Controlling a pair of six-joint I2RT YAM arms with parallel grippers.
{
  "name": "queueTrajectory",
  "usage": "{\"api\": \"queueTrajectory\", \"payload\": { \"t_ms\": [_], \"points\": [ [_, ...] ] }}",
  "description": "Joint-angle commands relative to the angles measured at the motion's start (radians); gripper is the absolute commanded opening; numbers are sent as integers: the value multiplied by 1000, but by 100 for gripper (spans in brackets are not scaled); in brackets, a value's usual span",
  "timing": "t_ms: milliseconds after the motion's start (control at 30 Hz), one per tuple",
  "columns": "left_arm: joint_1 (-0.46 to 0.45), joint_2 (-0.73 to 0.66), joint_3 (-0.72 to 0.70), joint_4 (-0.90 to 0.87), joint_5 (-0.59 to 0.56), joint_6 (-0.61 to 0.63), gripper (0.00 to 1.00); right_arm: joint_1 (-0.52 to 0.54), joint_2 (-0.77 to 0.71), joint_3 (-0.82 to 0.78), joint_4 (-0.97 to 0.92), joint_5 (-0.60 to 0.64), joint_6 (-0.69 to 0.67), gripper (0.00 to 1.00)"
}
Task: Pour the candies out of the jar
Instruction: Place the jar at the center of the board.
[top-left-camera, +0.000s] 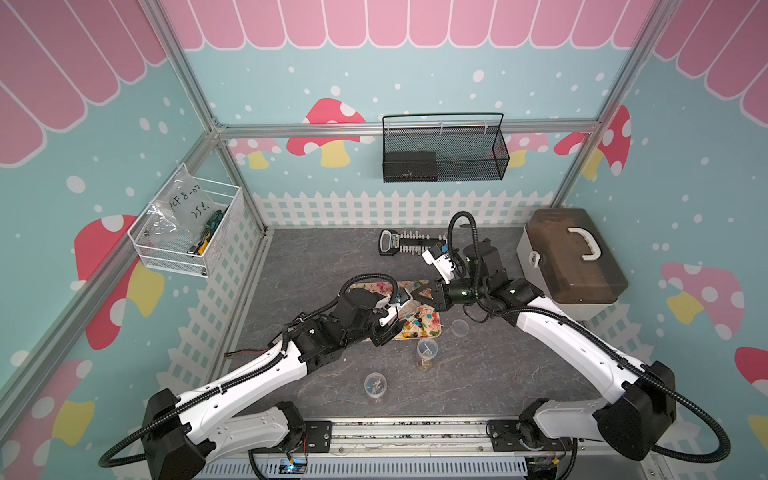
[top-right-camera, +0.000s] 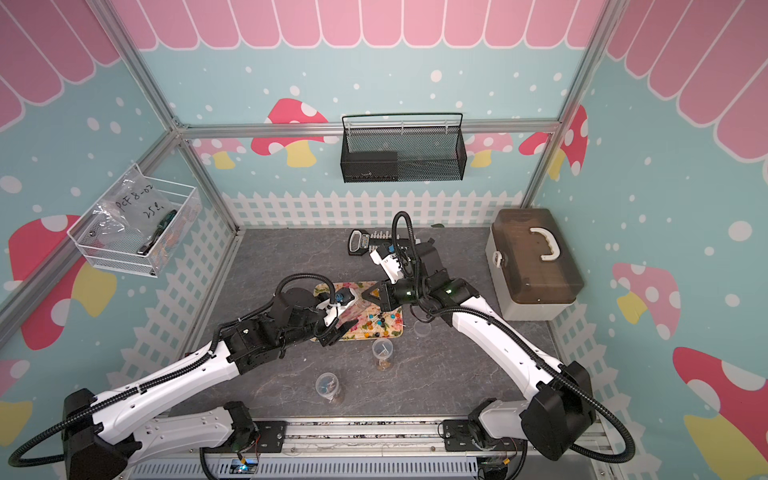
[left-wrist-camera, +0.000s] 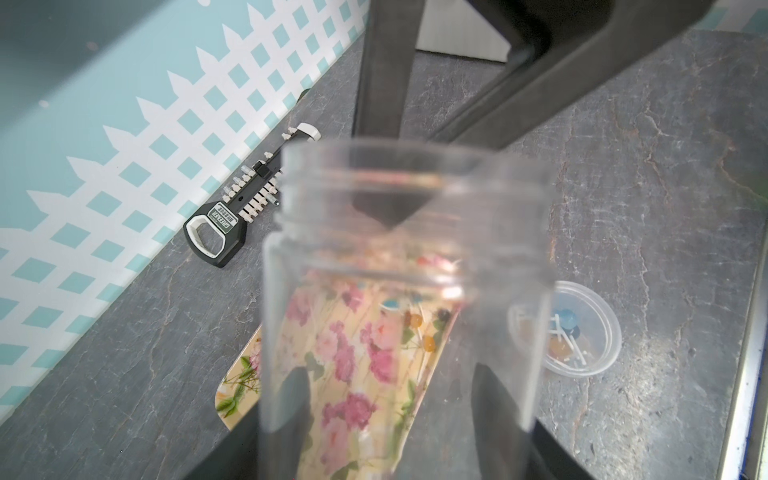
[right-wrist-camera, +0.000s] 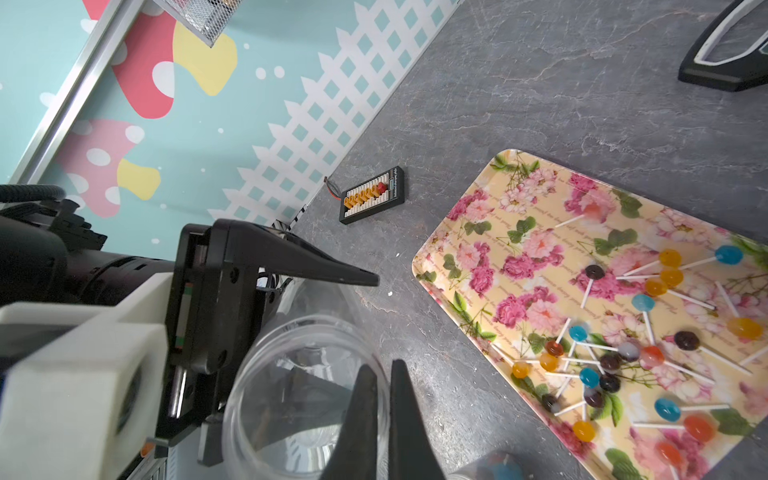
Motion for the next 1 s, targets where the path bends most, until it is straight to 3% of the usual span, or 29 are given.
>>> {"api": "queueTrajectory", "payload": {
  "t_ms": [0,67,233,300,400,467,567,967],
  "points": [
    [1,-25,-12,35,2,-4,79,3,2,-6,-18,51,-18,0],
    [1,-31,-16,37,-1,-6,88,4,4,-2,-32,65,-22,0],
    [1,-45,-25,38,-19,-8,94,3,15,22,-81,118,-45,0],
    [1,-52,-29,38,-30,-10,95,4,23,54,-142,215,-59,0],
    [1,-63,-37,34,-54,-14,95,2,72,180,-314,465,-151,0],
    [1,-71,-44,33,-63,-24,95,-2,144,305,-423,635,-230,0],
    [1,-84,-55,33,-65,-45,95,-21,279,481,-511,751,-305,0],
    [1,-238,-144,1,-128,-124,95,-55,837,1070,-683,857,-389,0]
  ]
}}
